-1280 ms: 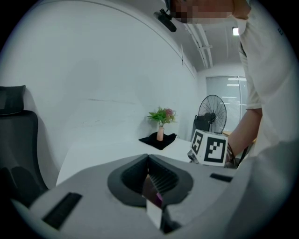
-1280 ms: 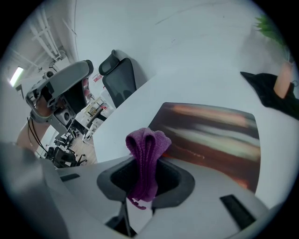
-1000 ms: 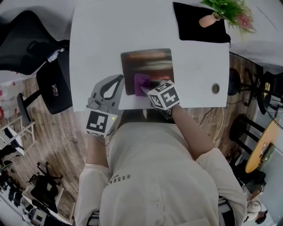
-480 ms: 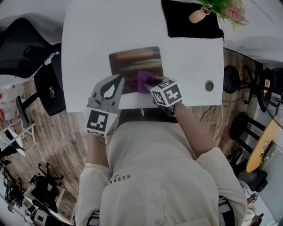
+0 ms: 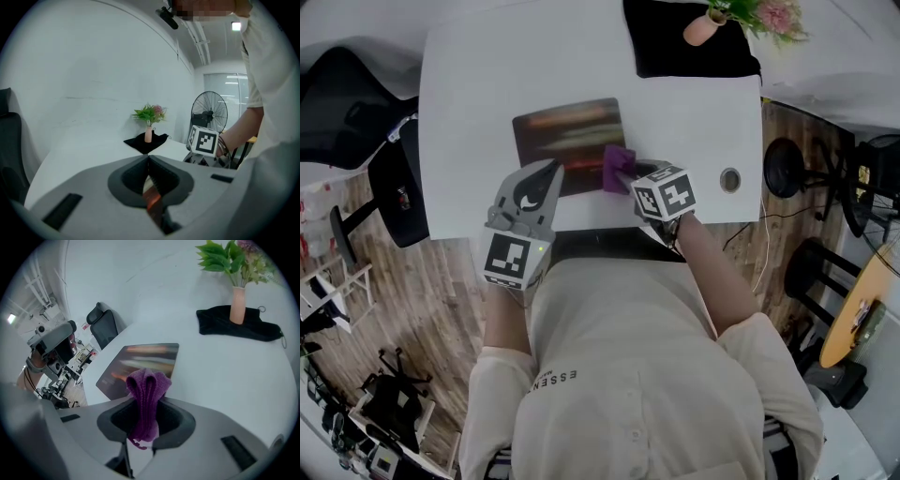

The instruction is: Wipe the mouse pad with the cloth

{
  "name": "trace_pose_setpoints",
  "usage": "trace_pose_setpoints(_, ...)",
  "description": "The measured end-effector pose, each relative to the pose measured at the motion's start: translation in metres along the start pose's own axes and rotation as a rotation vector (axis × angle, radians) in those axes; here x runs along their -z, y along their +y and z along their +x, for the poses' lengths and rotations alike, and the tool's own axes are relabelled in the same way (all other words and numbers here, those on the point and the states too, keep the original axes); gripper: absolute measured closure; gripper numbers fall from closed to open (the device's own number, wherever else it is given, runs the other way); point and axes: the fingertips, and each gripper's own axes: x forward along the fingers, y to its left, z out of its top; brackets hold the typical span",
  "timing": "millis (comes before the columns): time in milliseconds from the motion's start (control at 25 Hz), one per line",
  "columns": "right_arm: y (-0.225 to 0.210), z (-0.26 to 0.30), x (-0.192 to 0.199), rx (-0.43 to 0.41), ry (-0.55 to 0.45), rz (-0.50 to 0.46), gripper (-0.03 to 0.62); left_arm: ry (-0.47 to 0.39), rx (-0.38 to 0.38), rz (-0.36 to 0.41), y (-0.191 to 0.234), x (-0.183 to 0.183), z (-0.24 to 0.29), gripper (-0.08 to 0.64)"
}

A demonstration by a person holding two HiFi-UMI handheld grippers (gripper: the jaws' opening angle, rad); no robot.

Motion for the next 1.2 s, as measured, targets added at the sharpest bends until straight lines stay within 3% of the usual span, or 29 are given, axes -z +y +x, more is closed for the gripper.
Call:
trace_pose_setpoints(360,-0.04,-0.024,0.016,0.068,0.011,0.044,0.489,-0.042,-0.049,-0.011,-0.009,-0.013,0.007,0.558)
trace_pose_setpoints(600,-0.045,-0.043,0.007,0.117,-0.01,-0.025,0.489,-0.045,-0.062,-0.001,-0.008,-0.019,0.0,0.557)
trace_pose_setpoints(840,-0.028,-0.059,-0.041,0.108,-0.146,-0.033,0.489,-0.057,-0.072,0.036,0.006,-0.032,-0.011,0.558)
trace_pose_setpoints(1200,0.026,-0.1,-0.132,0.088,-0.448,-0.104,0.489,-0.104,-0.094,0.101,0.04,-0.062,-0.03,0.557)
